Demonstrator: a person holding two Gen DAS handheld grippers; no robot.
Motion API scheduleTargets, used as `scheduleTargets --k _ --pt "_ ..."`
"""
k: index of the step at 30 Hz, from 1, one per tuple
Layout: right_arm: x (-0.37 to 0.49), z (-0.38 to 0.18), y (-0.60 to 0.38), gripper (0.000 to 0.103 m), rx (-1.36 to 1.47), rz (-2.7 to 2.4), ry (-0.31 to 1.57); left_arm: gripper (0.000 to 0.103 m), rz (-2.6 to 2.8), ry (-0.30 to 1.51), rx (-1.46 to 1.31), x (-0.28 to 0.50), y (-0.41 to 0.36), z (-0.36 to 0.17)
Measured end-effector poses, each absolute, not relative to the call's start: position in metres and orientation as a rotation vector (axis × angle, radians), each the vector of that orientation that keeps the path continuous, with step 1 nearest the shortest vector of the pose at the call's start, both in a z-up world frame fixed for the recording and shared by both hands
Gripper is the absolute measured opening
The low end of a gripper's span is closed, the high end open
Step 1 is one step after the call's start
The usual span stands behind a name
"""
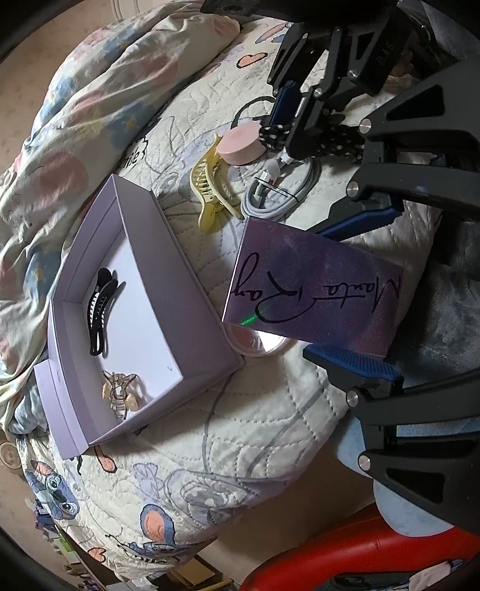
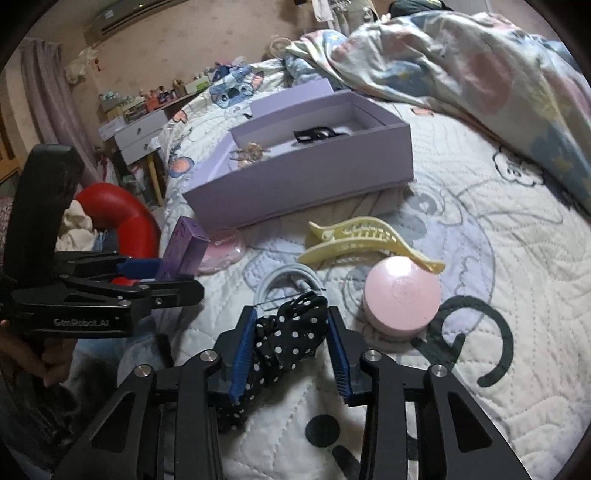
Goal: Organize rigid objects
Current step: 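Grasp the black polka-dot scrunchie with the right gripper while the left gripper holds the card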
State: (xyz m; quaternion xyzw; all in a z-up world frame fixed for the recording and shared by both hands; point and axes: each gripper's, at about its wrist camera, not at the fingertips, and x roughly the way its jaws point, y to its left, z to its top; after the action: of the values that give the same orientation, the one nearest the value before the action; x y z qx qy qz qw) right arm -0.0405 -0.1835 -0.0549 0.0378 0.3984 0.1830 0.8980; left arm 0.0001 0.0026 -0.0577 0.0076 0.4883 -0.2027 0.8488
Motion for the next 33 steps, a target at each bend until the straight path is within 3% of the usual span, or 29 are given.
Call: scheduleTargets --k 9,11,33 --pt "-0.042 -0.042 -0.18 0.025 0.081 0.402 0.796 0.055 -0.4 0.997 0.011 -0.001 0.003 -0.046" --pt "-0.042 -0.039 -0.182 0.02 0.092 0.409 0.789 0.055 -0.4 0.993 0.005 0.0 0.003 -0.043" --pt "-0.034 0.0 -0.181 0.018 0.048 0.448 0.707 0.055 -0.372 0.92 0.023 0.011 -0.005 -0.007"
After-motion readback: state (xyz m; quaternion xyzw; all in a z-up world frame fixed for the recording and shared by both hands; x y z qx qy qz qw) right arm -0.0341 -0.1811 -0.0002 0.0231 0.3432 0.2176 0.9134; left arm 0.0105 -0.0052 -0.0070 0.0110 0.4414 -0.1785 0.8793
